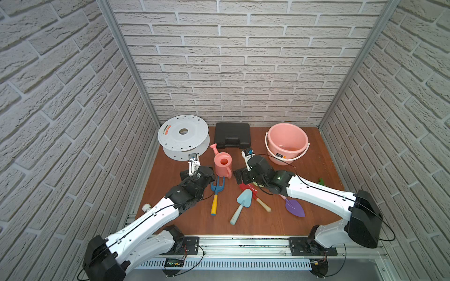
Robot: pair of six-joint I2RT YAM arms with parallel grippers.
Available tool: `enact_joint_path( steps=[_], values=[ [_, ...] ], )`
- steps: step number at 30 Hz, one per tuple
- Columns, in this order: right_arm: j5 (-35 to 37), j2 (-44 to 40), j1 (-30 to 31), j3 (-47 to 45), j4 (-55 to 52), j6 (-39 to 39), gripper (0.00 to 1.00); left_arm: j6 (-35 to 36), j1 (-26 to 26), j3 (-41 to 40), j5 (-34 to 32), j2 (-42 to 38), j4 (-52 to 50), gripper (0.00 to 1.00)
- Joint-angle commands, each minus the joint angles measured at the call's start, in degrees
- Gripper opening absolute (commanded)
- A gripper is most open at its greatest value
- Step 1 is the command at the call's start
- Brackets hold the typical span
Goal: Organize the gardening tools
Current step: Pick up the gardening tool from the center of the board.
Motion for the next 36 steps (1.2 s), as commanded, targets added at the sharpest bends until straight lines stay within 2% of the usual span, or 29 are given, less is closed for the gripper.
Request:
enact_joint_path(
  steps=[1,6,11,14,16,17,25,29,36],
  values=[
    [-0.1,3.7,1.0,4.3,2.8,-1.5,0.99,-2.5,2.9,-3.6,-2.0,-6.6,-3.4,0.98],
    [0.4,12.1,3.2,11.5,0.3,-2.6,0.99,-2.9,3.3,-8.1,-1.7,-12.7,-0.6,0.98],
    [-0.9,17.8,3.4,16.9,-1.7,-3.3,0.75,-3.0,3.9,-7.4,-0.9,-11.6,-0.6,0.98],
    [-0.2,20.0,3.8,18.7,-2.2,-3.8,0.69,-3.1,3.9,-7.5,-0.6,-10.7,-0.8,0.98],
    [0.4,21.3,4.0,19.6,-2.4,-4.2,0.59,-3.2,4.0,-7.6,-0.4,-10.7,-0.7,0.98],
    [0.7,21.8,4.1,20.2,-3.0,-4.3,0.57,-3.3,4.0,-7.7,-0.4,-10.6,-0.6,0.98],
    [4.9,24.9,4.2,20.7,-4.5,-4.2,0.58,-3.1,4.2,-7.9,0.4,-10.5,0.2,0.98],
    [3.6,23.2,5.0,20.4,-3.8,-5.1,0.59,-3.0,4.3,-7.9,0.4,-10.0,0.3,0.98],
    [8.0,19.1,6.8,20.0,-3.7,-6.4,0.60,-3.2,4.4,-8.0,0.6,-9.9,0.4,0.98]
  ],
)
